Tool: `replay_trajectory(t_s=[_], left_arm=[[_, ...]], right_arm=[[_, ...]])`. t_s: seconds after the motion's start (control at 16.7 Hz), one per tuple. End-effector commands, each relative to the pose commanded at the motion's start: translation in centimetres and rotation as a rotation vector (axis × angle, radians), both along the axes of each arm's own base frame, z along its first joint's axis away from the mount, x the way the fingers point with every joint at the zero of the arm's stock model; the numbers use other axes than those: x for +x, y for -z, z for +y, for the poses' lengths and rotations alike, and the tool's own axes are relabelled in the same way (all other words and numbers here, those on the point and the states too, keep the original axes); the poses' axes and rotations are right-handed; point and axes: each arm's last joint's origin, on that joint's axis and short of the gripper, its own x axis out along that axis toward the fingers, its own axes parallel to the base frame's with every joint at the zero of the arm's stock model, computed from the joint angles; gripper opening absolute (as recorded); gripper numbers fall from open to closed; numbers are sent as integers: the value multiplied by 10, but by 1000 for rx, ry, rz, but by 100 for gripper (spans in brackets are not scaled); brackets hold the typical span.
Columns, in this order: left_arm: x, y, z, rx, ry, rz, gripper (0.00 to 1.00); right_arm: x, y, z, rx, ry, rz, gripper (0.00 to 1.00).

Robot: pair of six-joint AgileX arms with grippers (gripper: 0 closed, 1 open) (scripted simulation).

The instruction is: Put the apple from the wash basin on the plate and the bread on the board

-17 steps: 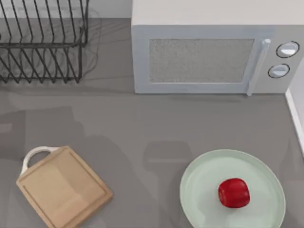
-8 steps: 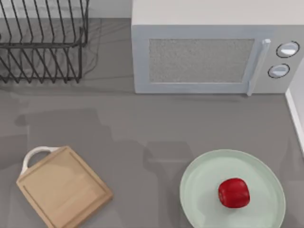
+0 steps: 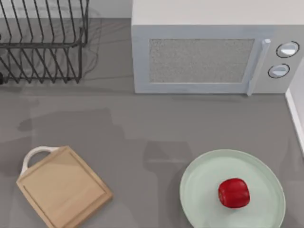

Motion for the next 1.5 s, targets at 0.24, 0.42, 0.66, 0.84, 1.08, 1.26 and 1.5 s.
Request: replay_trajectory(t_s=[0.24,0.42,0.66,0.84,1.08,1.26,1.5], left_arm=[[-5,6,-32,12,-201,25,0],[-13,9,-58,27,-382,29,0],[-30,11,-93,43,-646,15,0],[-46,12,-116,47,-838,-2,0],[-68,14,-139,41,-1059,-24,0],[-81,16,-150,34,-1179,-34,0],[-90,18,-156,33,-1247,-35,0]], right_arm=[[0,0,0,0,0,0,100],[0,0,0,0,0,0,100],[0,0,0,0,0,0,100],[0,0,0,0,0,0,100],[0,0,0,0,0,0,100],[0,0,0,0,0,0,100],[0,0,0,0,0,0,100]])
